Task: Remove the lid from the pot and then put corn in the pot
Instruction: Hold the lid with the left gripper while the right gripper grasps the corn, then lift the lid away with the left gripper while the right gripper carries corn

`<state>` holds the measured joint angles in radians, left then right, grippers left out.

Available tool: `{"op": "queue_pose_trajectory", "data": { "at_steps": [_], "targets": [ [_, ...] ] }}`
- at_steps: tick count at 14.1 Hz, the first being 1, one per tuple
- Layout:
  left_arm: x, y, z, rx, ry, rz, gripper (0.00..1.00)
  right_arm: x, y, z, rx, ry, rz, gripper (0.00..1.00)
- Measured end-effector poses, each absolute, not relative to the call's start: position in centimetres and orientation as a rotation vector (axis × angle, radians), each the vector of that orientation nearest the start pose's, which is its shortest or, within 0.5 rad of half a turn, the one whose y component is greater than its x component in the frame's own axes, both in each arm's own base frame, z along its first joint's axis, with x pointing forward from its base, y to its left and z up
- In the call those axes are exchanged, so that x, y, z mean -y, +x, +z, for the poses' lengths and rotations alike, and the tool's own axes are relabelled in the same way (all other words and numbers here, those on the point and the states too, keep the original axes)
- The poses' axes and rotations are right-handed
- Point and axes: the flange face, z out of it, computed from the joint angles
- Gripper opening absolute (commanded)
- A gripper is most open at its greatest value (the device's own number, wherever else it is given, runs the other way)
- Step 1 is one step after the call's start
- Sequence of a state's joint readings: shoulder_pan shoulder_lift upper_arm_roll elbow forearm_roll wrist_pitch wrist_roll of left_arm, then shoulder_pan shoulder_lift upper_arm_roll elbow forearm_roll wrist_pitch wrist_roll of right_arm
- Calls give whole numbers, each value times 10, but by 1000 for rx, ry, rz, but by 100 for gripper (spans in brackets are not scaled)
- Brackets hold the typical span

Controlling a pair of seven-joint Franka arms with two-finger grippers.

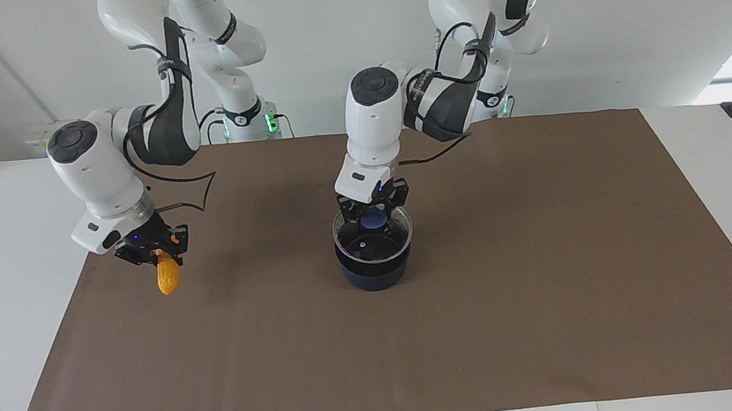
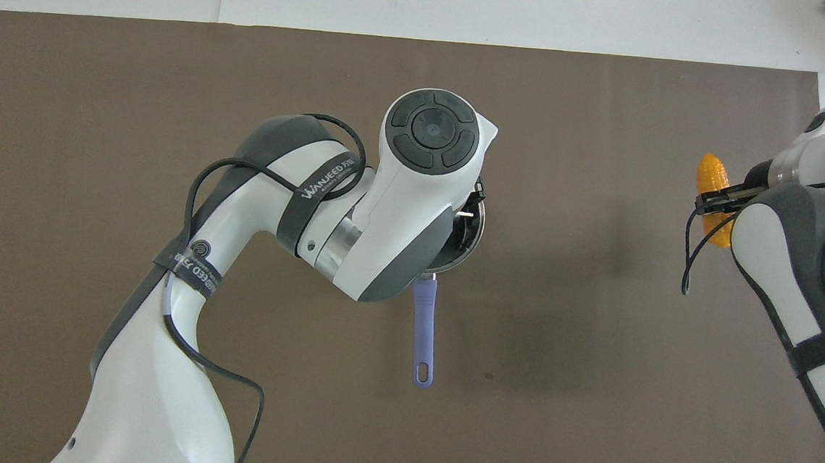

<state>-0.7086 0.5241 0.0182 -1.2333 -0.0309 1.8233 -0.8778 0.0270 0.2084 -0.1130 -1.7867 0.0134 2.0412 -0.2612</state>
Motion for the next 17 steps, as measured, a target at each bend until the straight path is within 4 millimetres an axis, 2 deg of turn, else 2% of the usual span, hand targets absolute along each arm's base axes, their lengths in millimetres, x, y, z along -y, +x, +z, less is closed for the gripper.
{"op": "queue_pose_trajectory", "data": {
  "at_steps": [3,5,7,9,11,13,15,17],
  "targets": [
    [441,552,509,318,-3199,-86,0,5,613,461,170,-3146,-64,0],
    [410,562,535,255,-3210,-111,0,-24,612,462,111,-3145,-67,0],
    [370,575,552,190,-3202,-102,0,-47,611,462,60,-3142,-67,0],
    [334,588,559,140,-3192,-87,0,-80,610,469,-26,-3135,-88,0],
    [306,601,559,89,-3186,-77,0,-126,610,479,-107,-3119,-125,0],
    [270,615,559,29,-3179,-67,0,-178,612,484,-173,-3103,-150,0],
    [228,630,562,-15,-3175,-66,0,-227,617,471,-251,-3095,-145,0],
    [193,640,563,-44,-3170,-58,0,-265,625,459,-287,-3089,-151,0]
  ]
}}
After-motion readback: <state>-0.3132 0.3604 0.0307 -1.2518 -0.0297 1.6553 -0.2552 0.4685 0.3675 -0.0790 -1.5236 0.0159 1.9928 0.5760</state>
